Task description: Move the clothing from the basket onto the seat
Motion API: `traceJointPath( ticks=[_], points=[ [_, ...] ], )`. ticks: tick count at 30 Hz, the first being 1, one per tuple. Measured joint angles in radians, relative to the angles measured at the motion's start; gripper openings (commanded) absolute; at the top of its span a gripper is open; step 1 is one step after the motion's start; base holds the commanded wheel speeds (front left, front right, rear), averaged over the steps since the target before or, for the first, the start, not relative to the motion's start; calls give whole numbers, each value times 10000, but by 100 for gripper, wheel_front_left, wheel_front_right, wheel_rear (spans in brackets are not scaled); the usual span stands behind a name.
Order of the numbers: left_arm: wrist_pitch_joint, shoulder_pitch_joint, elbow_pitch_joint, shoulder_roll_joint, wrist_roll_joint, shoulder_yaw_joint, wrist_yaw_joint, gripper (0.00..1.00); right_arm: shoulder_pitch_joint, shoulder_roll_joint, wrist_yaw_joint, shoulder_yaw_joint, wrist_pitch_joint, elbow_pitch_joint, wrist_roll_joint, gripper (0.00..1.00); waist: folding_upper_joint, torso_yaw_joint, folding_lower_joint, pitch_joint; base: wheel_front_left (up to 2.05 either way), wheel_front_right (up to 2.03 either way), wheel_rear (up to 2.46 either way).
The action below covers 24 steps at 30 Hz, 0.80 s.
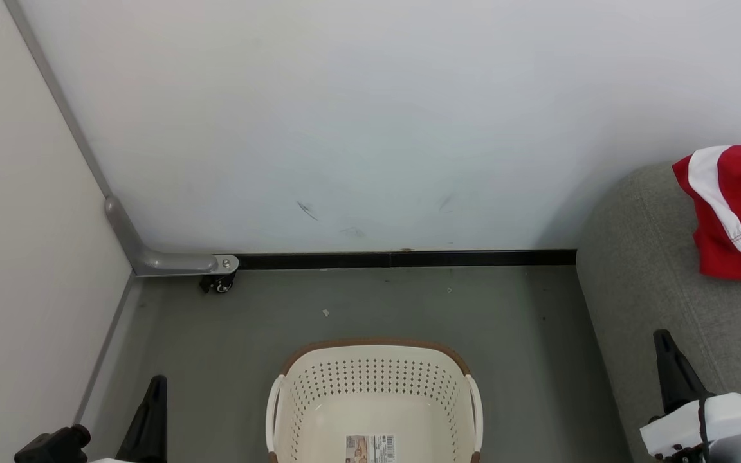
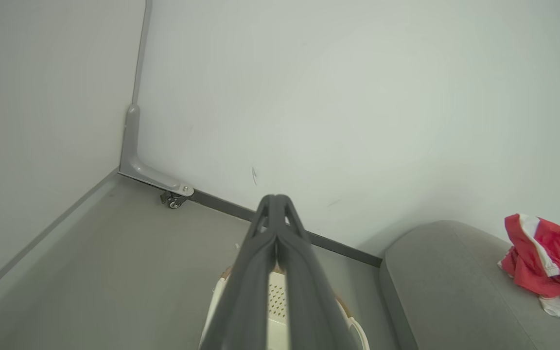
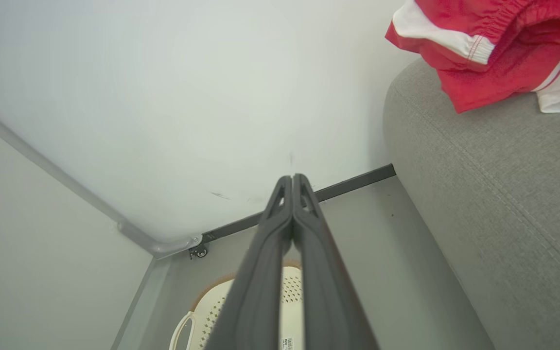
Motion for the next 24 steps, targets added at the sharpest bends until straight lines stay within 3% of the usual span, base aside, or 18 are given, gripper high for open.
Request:
traceJointPath(
  ticks=[16, 24],
  points=[
    [485, -55, 90, -36, -1611, 228, -65, 0, -20, 0, 0, -31, 579, 130, 2040, 0, 0, -178, 110, -28, 0, 0, 0],
    [757, -182, 169, -69, -2405, 334, -100, 0, -33, -6, 0, -31, 830, 215, 3072, 0, 0, -242, 128, -44, 0, 0, 0]
  ],
)
